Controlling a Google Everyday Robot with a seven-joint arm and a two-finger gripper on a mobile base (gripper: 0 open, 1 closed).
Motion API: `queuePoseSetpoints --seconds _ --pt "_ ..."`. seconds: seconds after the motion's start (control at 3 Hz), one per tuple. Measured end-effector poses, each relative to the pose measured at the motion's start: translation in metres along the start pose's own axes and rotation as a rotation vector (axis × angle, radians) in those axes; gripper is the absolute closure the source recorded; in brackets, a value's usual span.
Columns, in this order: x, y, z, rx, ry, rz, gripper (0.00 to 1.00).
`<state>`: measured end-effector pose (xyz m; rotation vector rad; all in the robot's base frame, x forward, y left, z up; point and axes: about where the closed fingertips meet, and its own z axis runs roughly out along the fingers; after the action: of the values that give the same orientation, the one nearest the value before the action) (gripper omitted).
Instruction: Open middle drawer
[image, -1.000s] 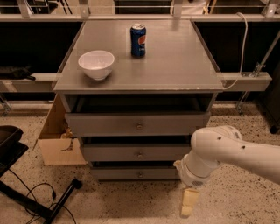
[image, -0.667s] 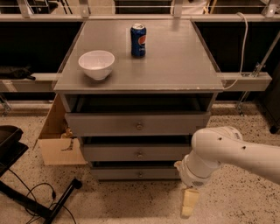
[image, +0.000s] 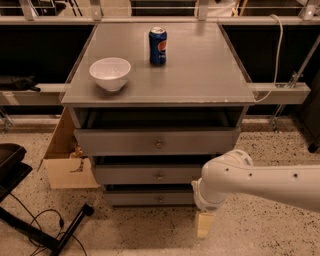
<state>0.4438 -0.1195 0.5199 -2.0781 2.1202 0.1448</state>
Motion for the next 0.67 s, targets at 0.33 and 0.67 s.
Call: queuePoseSetpoints --seconds 0.33,0.67 --pt "-0.001 -0.041 0.033 0.06 0.088 -0.032 0.0" --pt "-0.003 -0.076 0.054 0.084 0.114 -0.046 0.0"
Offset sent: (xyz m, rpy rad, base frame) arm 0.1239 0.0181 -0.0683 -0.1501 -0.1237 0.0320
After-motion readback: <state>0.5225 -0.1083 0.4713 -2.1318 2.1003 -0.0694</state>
